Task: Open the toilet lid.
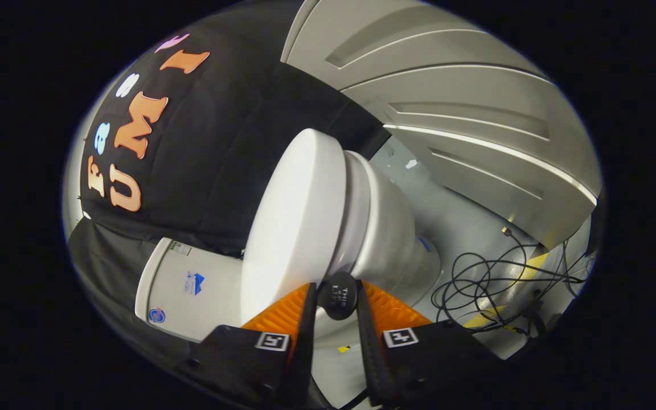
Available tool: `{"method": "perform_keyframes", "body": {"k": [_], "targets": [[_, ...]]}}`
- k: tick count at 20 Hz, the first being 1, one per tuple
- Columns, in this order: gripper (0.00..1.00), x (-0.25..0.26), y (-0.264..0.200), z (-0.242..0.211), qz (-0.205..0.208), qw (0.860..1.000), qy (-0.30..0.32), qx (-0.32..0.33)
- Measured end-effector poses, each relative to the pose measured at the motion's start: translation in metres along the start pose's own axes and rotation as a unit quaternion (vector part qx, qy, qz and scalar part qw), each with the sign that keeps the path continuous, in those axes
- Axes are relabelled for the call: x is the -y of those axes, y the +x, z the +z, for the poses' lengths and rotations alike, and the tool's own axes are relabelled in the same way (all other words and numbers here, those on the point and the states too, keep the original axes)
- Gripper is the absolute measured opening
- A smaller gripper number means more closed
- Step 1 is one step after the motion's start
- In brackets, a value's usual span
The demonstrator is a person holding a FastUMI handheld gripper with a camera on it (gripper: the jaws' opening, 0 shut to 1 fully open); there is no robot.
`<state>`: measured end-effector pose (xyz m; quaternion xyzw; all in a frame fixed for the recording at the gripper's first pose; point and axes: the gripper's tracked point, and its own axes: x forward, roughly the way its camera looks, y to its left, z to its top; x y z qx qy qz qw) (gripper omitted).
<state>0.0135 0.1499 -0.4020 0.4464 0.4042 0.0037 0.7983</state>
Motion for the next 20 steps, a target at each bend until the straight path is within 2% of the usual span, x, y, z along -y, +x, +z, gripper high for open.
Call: {"method": "perform_keyframes", "body": {"k": [1,5,6,7,11,14,16,18,20], "targets": [[0.39,-0.002,0.000,0.000,0.005,1.000,0.009,-0.001],[0.35,-0.003,0.002,0.006,0.017,1.000,0.023,0.004],[0.30,-0.004,0.006,0.004,0.022,0.999,0.031,0.002],[0.30,-0.006,0.006,0.005,0.035,0.999,0.041,0.002],[0.09,-0.014,-0.003,0.005,0.070,0.994,0.084,-0.005],[0.08,-0.014,0.001,0.006,0.069,0.995,0.078,0.002],[0.08,-0.013,0.002,0.005,0.058,0.993,0.105,0.000],[0.08,-0.015,0.002,0.004,0.066,0.989,0.135,-0.011],[0.08,-0.013,0.000,0.003,0.068,0.988,0.135,-0.013]]}}
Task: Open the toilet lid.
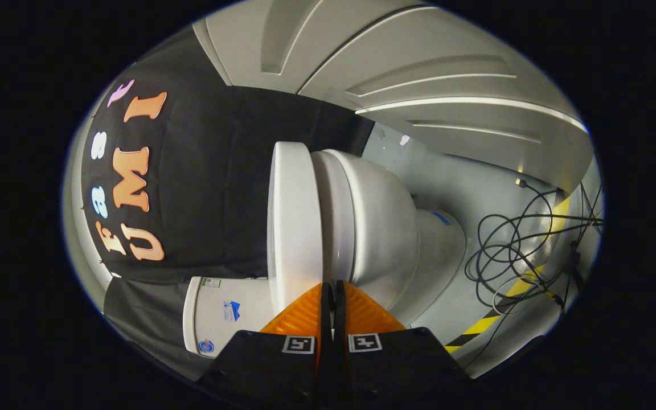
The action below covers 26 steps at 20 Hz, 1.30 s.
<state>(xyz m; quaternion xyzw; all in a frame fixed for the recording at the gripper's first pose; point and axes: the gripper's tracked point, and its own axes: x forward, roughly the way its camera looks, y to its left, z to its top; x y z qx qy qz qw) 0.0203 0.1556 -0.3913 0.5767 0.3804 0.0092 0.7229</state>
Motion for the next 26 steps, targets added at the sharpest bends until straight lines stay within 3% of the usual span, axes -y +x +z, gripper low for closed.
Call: {"method": "perform_keyframes", "body": {"k": [11,21,26], "targets": [[0.08,-0.006,0.001,-0.002,-0.002,1.000,-0.008,0.016],[0.08,-0.044,-0.011,-0.001,-0.035,0.990,-0.124,0.053],[0.08,-0.083,-0.011,0.007,-0.043,0.974,-0.196,0.107]]}}
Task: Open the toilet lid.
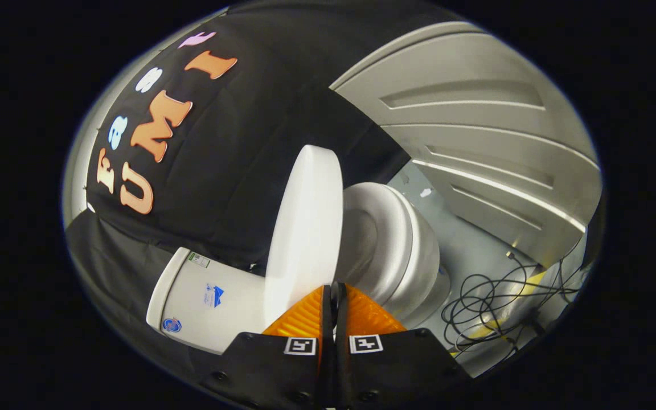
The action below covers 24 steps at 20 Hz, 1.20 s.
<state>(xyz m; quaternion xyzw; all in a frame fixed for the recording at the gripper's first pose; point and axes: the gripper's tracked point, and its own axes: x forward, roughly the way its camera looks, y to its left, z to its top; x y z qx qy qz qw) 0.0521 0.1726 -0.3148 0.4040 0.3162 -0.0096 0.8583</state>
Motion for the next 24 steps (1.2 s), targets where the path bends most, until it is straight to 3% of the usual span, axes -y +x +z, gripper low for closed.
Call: {"method": "perform_keyframes", "body": {"k": [6,11,24], "targets": [[0.08,-0.055,-0.010,0.014,-0.015,0.989,-0.142,0.045],[0.08,-0.093,-0.019,0.016,-0.034,0.979,-0.194,0.059],[0.08,-0.183,-0.041,0.003,-0.080,0.907,-0.399,0.104]]}}
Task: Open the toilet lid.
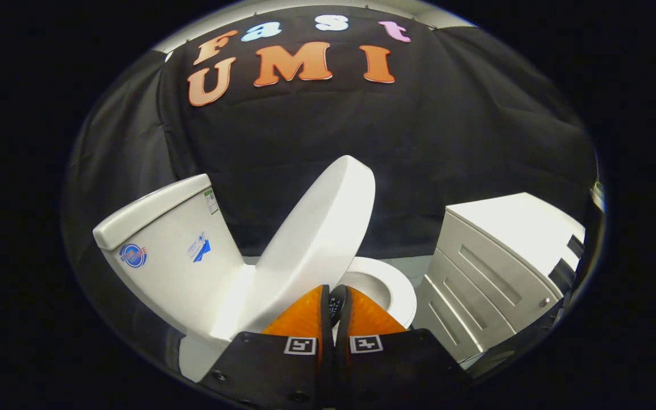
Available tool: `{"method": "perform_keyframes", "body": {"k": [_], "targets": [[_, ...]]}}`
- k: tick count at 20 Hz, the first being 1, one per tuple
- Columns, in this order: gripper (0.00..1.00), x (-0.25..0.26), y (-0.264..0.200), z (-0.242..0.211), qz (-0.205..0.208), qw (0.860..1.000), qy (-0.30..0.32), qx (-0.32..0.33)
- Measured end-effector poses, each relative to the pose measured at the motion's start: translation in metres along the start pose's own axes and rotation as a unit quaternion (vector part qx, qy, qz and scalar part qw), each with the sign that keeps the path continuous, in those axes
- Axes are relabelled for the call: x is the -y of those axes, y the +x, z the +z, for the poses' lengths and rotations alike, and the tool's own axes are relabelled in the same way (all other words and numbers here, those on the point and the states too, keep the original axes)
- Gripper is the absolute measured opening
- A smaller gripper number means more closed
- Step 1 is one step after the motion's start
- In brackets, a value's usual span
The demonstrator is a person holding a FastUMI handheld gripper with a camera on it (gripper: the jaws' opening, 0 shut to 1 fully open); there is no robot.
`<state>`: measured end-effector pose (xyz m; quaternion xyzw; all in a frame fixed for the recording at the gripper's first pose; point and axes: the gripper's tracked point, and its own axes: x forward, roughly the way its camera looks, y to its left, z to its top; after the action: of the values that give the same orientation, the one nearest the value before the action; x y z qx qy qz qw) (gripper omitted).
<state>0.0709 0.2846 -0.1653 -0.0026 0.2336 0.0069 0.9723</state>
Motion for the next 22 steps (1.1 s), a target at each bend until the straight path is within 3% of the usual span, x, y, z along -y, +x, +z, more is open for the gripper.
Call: {"method": "perform_keyframes", "body": {"k": [3,22], "targets": [[0.08,-0.021,-0.008,0.014,-0.003,0.999,-0.049,0.018],[0.08,-0.131,-0.032,0.046,-0.005,0.982,-0.175,0.068]]}}
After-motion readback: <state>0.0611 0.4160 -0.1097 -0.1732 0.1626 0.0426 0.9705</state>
